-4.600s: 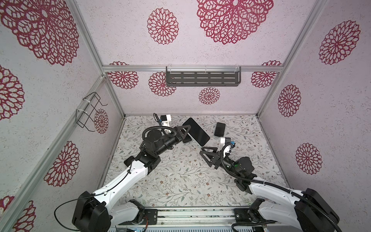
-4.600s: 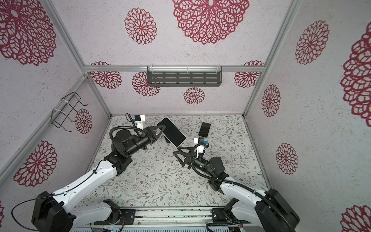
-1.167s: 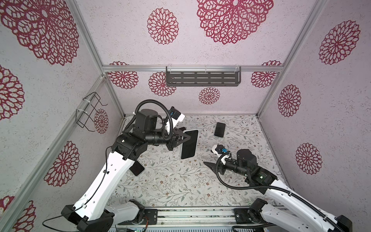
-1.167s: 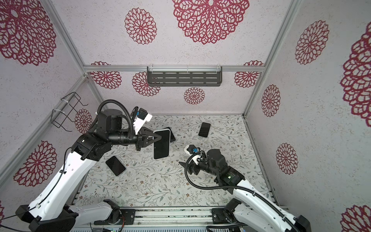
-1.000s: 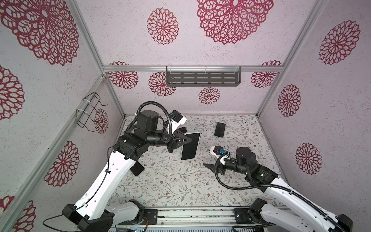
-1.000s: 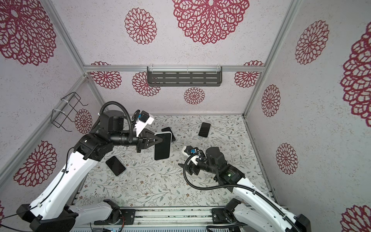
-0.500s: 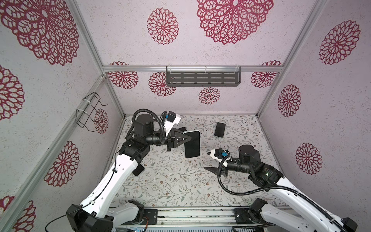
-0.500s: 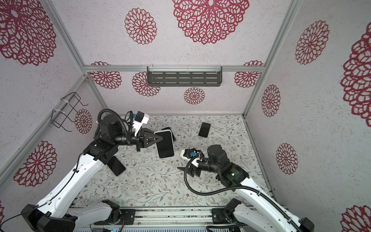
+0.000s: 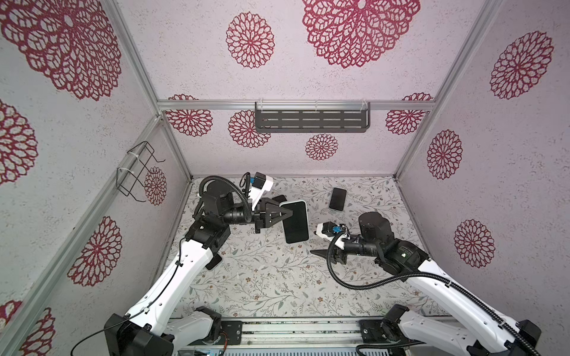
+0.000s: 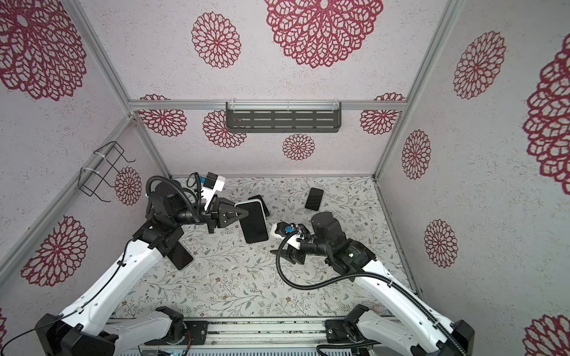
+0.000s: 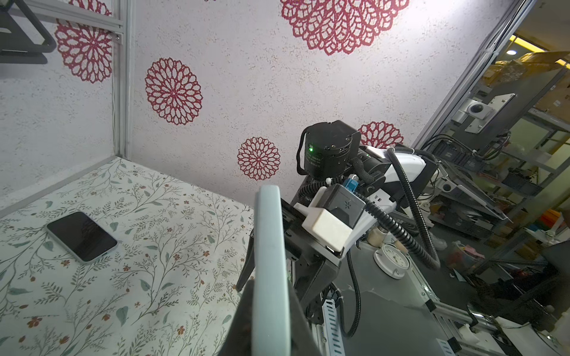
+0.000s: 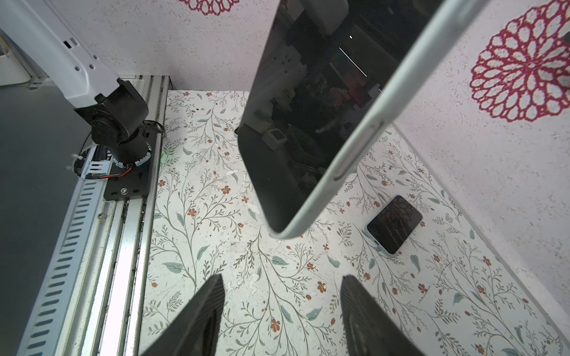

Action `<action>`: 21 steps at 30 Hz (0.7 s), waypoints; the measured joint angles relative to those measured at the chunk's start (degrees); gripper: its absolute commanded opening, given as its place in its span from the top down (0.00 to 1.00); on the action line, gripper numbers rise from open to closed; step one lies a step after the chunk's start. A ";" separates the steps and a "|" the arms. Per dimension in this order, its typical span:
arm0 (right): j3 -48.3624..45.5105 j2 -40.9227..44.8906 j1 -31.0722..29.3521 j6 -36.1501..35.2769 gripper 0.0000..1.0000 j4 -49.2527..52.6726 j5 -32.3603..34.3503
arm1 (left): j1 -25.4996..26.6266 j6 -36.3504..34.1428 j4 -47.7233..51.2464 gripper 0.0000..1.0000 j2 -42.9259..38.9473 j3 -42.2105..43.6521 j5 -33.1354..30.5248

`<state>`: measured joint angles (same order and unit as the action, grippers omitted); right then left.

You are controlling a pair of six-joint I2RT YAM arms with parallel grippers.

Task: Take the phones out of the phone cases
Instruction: 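Move the open right gripper onto the lower edge of the cased phone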

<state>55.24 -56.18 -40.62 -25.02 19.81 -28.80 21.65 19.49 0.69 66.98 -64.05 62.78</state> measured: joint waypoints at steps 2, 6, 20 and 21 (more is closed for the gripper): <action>0.52 0.00 0.42 -0.28 0.44 0.33 -0.46 | -0.24 0.90 -1.31 1.00 0.00 0.50 0.24; 2.27 -0.42 1.55 -0.46 0.47 0.87 -2.08 | -0.33 2.36 -3.69 1.00 0.00 0.92 1.11; 5.16 -4.13 4.26 -0.37 0.57 1.01 -8.94 | -0.57 5.22 -8.59 1.00 0.00 1.51 2.05; 5.18 -4.13 4.35 -0.37 0.57 0.87 -9.42 | -0.59 5.46 -8.94 1.00 0.00 1.73 2.10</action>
<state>60.42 -60.31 -36.27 -25.39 20.69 -38.22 21.06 24.95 -8.25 66.98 -62.33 64.88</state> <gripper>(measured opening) 0.436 0.129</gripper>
